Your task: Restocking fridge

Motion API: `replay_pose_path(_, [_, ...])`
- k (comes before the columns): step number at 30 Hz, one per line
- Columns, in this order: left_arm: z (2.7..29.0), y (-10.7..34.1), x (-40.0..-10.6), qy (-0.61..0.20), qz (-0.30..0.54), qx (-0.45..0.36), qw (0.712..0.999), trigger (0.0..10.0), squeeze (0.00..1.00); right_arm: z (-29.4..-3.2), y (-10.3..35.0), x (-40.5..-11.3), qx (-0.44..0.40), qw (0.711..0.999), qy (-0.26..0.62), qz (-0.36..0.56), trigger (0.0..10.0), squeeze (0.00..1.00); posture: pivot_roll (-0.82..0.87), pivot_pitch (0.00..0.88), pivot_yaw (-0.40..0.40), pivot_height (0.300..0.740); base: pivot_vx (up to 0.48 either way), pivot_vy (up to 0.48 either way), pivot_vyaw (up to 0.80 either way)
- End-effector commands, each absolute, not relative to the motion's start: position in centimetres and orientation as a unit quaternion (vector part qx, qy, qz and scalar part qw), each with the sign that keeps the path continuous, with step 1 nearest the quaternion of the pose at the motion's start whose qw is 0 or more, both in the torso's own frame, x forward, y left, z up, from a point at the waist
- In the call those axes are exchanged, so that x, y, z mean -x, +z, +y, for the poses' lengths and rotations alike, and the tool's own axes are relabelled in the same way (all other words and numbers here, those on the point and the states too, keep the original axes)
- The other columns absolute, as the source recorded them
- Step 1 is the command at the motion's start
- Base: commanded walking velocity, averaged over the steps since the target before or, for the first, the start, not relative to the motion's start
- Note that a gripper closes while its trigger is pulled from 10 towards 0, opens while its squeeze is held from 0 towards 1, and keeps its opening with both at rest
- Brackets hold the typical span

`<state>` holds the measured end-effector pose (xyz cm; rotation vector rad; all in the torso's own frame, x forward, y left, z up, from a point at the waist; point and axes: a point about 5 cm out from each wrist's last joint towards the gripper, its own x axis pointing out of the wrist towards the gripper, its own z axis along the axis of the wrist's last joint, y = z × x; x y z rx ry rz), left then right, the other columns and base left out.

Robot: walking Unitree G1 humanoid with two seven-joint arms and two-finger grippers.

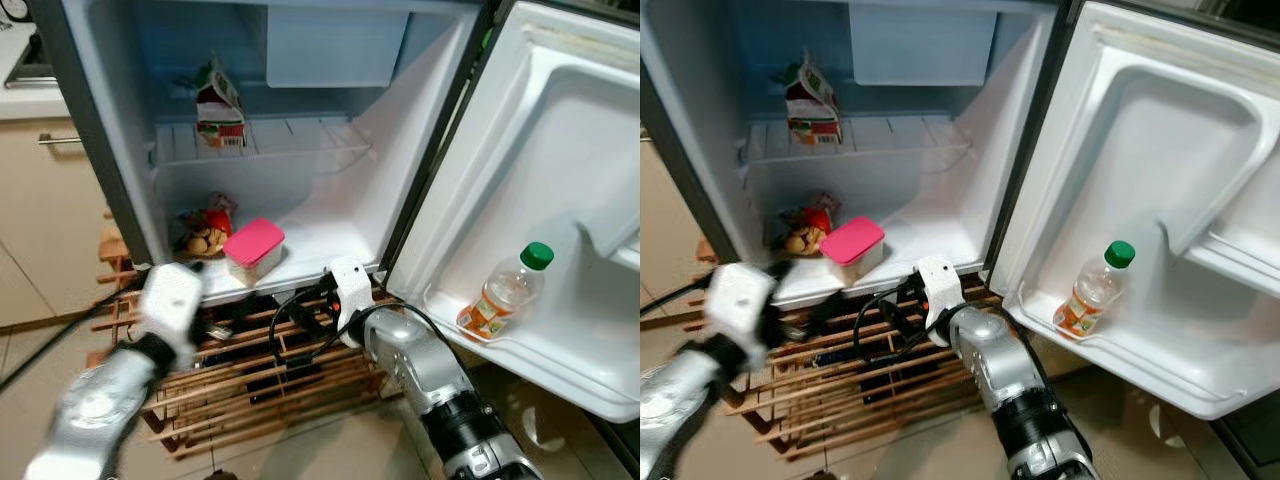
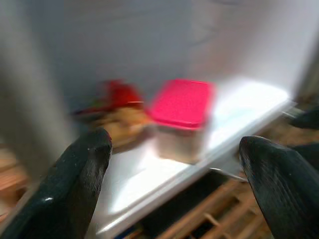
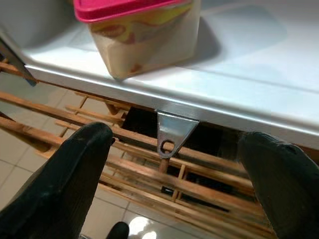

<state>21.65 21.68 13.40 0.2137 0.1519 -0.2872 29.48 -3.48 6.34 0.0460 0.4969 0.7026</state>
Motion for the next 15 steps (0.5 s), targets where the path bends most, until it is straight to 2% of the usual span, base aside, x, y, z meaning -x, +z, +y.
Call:
replay_pose_path(1, [22.4,14.2,-21.6,-0.119,0.057,-0.072,0.989,10.0,0.0,-3.7,6.2,-29.9,-0.017,0.91,0.338,0.238,10.0,0.0,0.11,0.0,-0.108,0.74,0.0,0.0,0.0])
replay_pose_path(5, [22.4,16.5,-21.9,-0.073,-0.027,0.028,0.997,10.0,0.0,-3.6,6.1,-30.0,-0.017,0.915,0.333,0.229,10.0,0.0,0.11,0.0,-0.107,0.74,0.0,0.0,0.0])
replay_pose_path(7, [22.3,16.6,-21.8,-0.073,-0.03,0.038,0.996,10.0,0.0,-3.4,6.0,-30.0,-0.021,0.914,0.334,0.229,10.0,0.0,0.11,0.0,-0.106,0.74,0.0,0.0,0.0])
replay_pose_path(12, [22.1,13.5,-20.5,-0.09,0.059,0.007,0.994,10.0,0.0,-1.5,6.2,-30.2,-0.034,0.908,0.353,0.225,10.0,0.0,0.11,0.0,-0.101,0.74,0.0,0.0,0.0])
replay_pose_path(15, [22.4,13.5,-20.7,-0.078,0.058,0.02,0.995,10.0,0.0,-0.8,6.8,-30.6,-0.044,0.907,0.357,0.218,10.0,0.0,0.11,0.0,-0.11,0.74,0.0,0.0,0.0])
